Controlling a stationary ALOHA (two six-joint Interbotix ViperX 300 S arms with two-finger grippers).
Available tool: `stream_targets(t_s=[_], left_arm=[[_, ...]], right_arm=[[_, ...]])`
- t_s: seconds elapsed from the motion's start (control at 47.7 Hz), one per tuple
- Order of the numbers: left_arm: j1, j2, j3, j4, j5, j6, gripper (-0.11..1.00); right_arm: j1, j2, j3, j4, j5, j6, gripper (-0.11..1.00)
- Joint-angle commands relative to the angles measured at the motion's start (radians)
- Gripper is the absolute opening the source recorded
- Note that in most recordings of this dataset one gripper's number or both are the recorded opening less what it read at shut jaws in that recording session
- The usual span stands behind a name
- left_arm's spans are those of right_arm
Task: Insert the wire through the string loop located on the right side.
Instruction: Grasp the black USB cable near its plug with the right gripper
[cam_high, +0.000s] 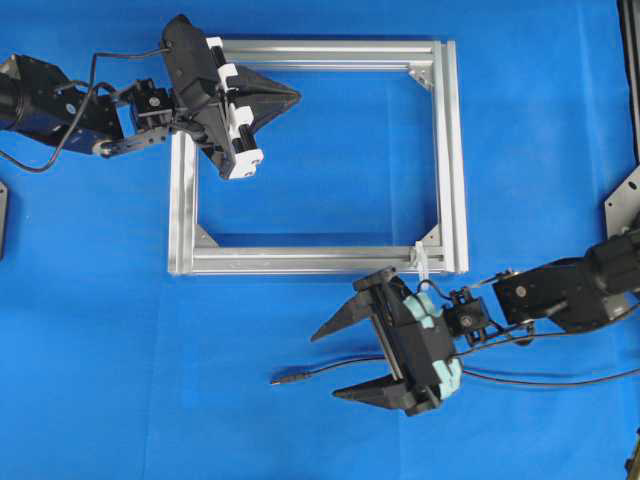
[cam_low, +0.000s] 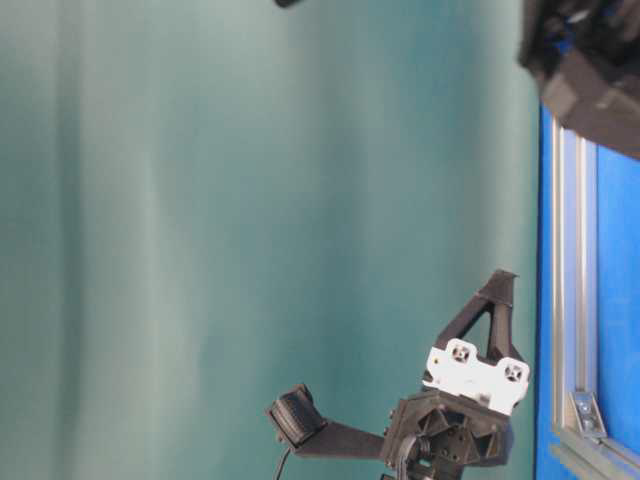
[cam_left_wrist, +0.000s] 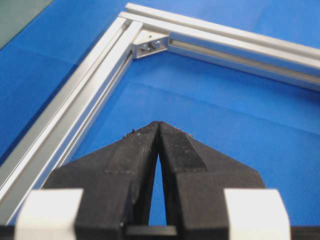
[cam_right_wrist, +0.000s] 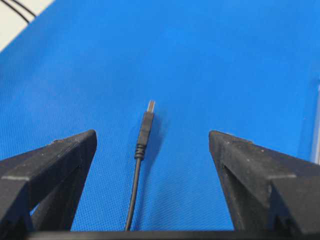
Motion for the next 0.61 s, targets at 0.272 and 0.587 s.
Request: stream_targets(t_s=[0.272,0.587], left_arm=[[0.000,-0.034,-0.017,0.003,-0.005,0.002,0.02],[0.002,-0.035,-0.014,0.003,-0.005,0.003,0.02]], right_arm=[[0.005,0.078,-0.043,0.044,-0.006,0.015,0.84],[0.006,0.118,-0.052,0.051,-0.009,0.035,0.82]])
